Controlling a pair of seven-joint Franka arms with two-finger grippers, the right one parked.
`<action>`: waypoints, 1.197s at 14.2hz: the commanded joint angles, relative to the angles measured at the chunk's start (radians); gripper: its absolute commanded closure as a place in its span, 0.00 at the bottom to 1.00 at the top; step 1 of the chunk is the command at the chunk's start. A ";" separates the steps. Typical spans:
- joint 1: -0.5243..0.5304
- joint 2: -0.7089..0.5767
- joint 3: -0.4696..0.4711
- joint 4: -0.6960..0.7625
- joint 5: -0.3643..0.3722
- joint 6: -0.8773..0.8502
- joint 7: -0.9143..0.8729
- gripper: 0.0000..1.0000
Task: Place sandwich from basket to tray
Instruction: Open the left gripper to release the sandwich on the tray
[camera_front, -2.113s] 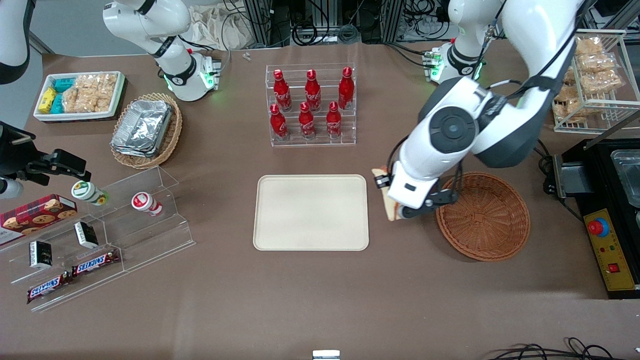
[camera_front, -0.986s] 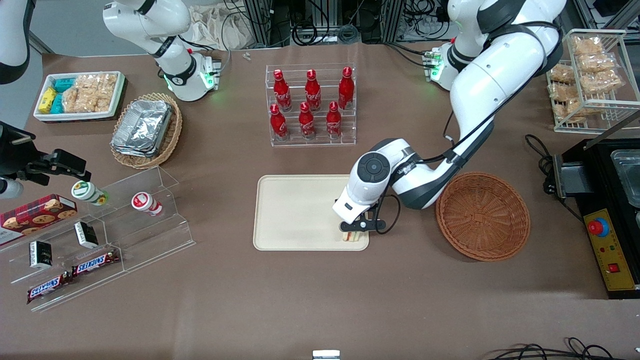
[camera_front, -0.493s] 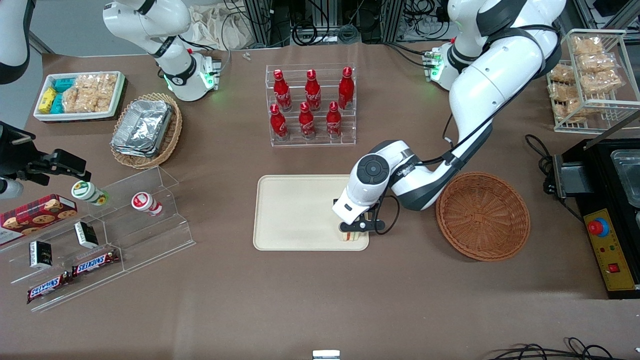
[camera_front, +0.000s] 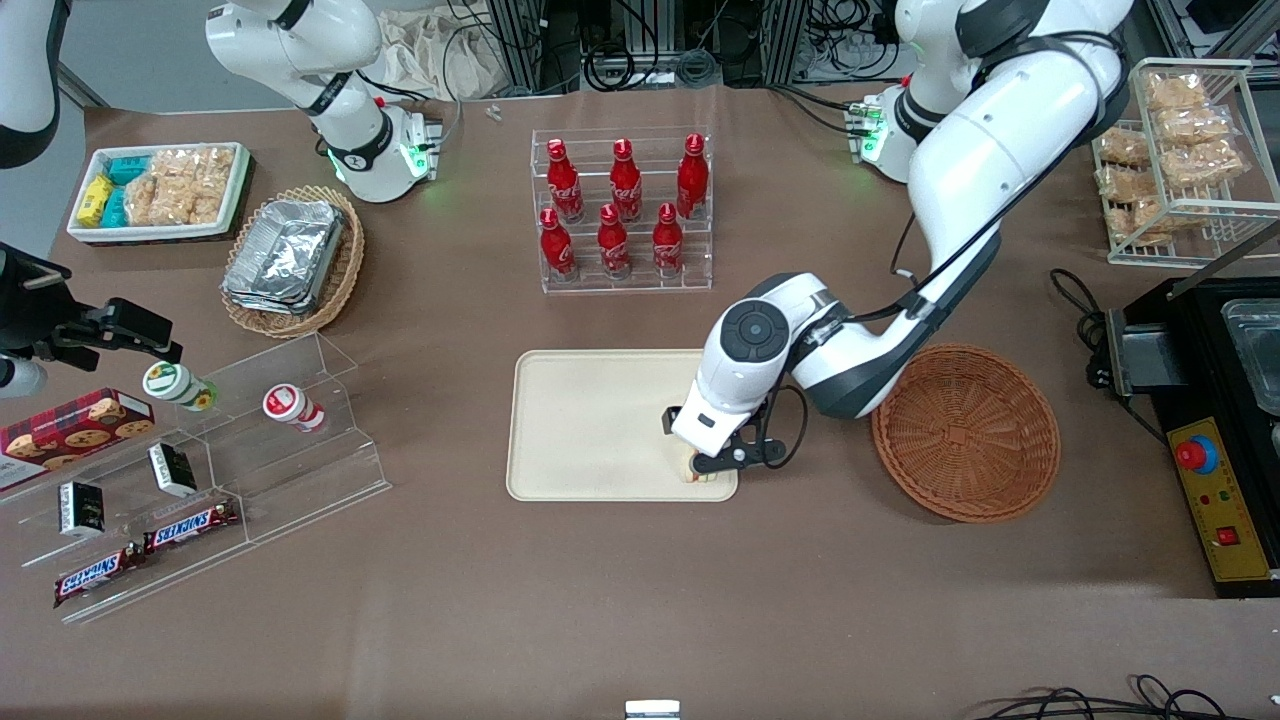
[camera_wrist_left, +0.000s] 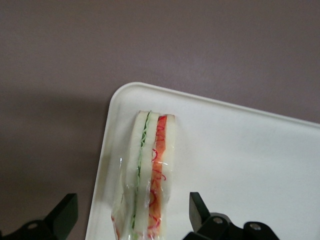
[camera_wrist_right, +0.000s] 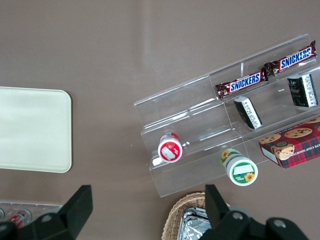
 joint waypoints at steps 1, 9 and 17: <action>0.030 -0.113 0.000 -0.004 -0.036 -0.055 -0.036 0.00; 0.145 -0.352 0.010 0.017 -0.147 -0.351 0.189 0.00; 0.116 -0.602 0.383 -0.038 -0.527 -0.474 0.781 0.00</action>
